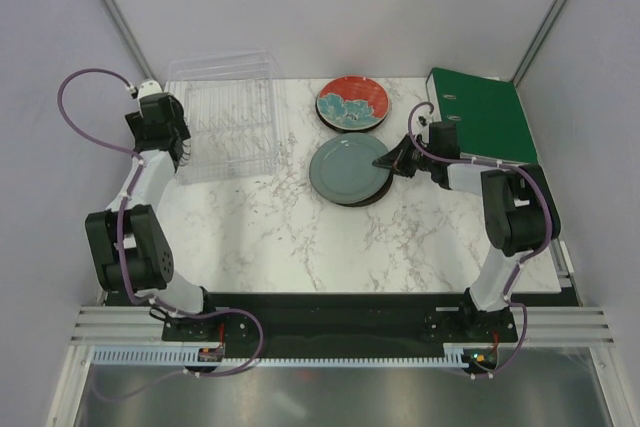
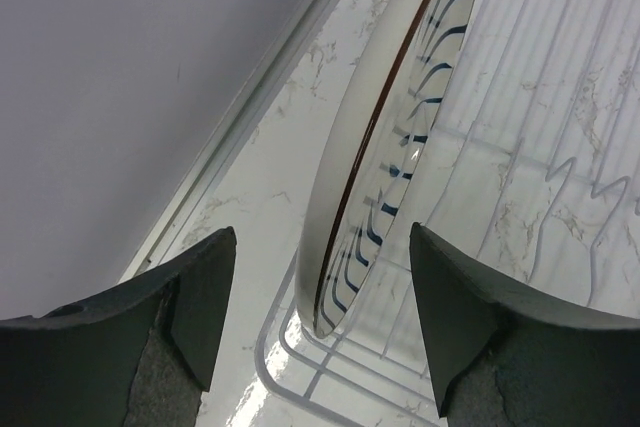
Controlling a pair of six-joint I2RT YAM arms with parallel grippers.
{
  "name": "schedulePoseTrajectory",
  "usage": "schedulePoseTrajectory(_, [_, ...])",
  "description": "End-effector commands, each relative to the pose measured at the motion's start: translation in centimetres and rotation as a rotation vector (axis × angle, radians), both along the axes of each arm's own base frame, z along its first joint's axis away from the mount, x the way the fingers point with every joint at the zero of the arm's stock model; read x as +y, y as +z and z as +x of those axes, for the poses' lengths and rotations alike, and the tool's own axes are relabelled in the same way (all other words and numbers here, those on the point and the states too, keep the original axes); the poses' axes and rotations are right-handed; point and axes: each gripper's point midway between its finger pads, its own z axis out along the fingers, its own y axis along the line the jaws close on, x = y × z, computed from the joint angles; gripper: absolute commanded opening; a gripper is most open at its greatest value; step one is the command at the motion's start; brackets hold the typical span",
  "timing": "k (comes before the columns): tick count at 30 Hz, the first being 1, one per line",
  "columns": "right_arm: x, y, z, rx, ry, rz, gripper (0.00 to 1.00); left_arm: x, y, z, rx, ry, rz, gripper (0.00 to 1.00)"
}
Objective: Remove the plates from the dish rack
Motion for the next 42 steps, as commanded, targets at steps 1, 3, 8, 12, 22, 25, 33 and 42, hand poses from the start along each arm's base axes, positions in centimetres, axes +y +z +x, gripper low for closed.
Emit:
schedulePoseTrajectory(1, [-1.1, 0.4, 2.7, -0.070, -0.037, -0.047, 0.00, 1.3, 1.5, 2.1, -0.064, 0.013, 0.023, 0.73])
schedulePoseTrajectory(3, [-1.2, -0.1, 2.7, -0.057, -0.044, -0.053, 0.00, 1.1, 0.7, 2.8, -0.053, -0.011, -0.002, 0.57])
schedulePoseTrajectory(8, [-2.4, -1.7, 2.3, 0.001, -0.067, -0.135, 0.00, 0.7, 0.3, 3.3, -0.047, -0.039, -0.026, 0.26])
schedulePoseTrajectory(12, [-3.6, -2.4, 1.3, 0.044, -0.074, -0.227, 0.00, 0.3, 0.7, 3.4, -0.053, -0.065, -0.034, 0.06])
schedulePoseTrajectory(22, [-5.4, -3.8, -2.4, 0.129, -0.074, -0.328, 0.59, -0.6, 2.3, 3.2, -0.087, -0.105, -0.052, 0.02])
schedulePoseTrajectory(25, [-5.5, -3.5, -2.9, 0.128, -0.058, -0.343, 0.65, -0.7, 3.5, 3.0, -0.109, -0.112, -0.044, 0.02])
schedulePoseTrajectory(33, [-6.1, -2.6, -3.7, 0.113, 0.006, -0.421, 0.92, -0.9, 5.0, 3.1, -0.130, -0.133, -0.041, 0.02])
schedulePoseTrajectory(42, [-7.7, -3.6, -3.8, 0.160, 0.072, -0.600, 0.98, -1.2, 5.7, 3.3, -0.130, -0.146, -0.049, 0.02])
